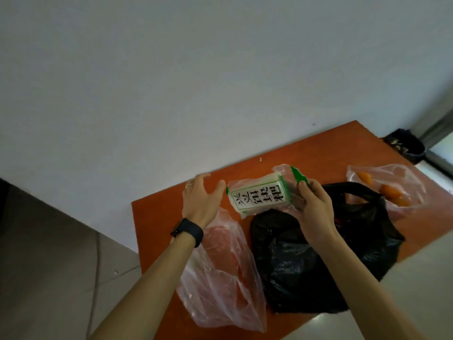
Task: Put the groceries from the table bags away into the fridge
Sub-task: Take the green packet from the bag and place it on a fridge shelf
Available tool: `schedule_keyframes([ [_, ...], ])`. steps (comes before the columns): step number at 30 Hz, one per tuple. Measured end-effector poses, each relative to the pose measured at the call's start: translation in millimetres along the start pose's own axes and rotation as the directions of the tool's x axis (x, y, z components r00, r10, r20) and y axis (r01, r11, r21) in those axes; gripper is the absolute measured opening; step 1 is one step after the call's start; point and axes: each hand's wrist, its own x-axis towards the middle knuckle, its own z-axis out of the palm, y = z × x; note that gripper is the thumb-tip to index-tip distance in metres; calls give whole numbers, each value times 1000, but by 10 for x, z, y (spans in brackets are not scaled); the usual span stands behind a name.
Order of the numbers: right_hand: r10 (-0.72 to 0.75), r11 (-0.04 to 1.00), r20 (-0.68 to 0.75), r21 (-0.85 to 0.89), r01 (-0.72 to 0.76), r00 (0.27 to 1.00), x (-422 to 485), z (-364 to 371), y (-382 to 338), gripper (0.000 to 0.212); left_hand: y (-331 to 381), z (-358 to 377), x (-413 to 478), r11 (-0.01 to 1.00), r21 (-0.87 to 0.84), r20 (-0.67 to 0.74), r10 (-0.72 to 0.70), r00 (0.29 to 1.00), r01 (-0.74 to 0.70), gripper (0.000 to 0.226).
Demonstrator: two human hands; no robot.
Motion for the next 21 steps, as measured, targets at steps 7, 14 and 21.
schedule_keyframes([
  [7,-219,975,-66,29,221,974,-382,-1165,-451,16,1364,1036,-488,728,-407,739,-92,667,551,38],
  [14,-202,977,-133,47,209,970,-1120,-3120,-773,17,2344,2387,-1527,730,-470,812,137,568,496,59],
  [21,-32,998,-143,-50,25,989,-1916,-5067,-1174,55,3414,3667,-2969,818,-487,845,352,401,308,53],
])
